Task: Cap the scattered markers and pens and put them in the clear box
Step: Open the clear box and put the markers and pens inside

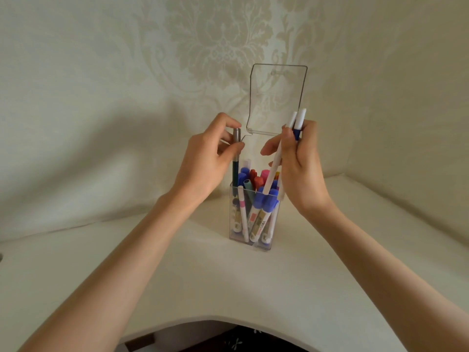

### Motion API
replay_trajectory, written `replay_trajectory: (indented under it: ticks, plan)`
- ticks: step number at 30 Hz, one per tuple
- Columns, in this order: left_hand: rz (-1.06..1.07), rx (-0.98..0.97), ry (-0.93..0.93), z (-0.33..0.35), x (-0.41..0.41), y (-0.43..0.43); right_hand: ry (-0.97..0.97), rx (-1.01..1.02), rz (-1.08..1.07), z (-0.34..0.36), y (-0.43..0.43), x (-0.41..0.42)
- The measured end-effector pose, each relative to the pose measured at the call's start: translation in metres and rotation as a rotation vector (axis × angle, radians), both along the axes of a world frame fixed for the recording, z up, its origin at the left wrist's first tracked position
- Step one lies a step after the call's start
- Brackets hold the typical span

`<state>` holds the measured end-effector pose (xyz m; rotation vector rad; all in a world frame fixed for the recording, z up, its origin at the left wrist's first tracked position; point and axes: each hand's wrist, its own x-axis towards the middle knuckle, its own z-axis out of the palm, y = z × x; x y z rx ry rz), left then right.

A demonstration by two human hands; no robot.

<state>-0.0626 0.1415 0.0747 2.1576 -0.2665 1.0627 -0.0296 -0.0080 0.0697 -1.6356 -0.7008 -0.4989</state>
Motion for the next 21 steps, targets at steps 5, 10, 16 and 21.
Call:
replay_trajectory:
  ticks: [5, 10, 16, 21]
  plan:
    - [0.007, 0.093, 0.026, 0.001, 0.001, -0.004, 0.015, 0.038, 0.025, 0.0, -0.001, 0.002]
    - [-0.015, 0.039, 0.009, 0.001, 0.0, 0.001, 0.007, 0.042, 0.012, 0.001, 0.001, 0.004]
    - [-0.014, -0.058, -0.034, -0.005, 0.002, 0.004, 0.01, 0.052, -0.033, 0.001, -0.002, 0.01]
    - [0.0, -0.04, -0.083, -0.004, 0.005, 0.004, 0.073, 0.139, -0.034, 0.008, 0.003, 0.015]
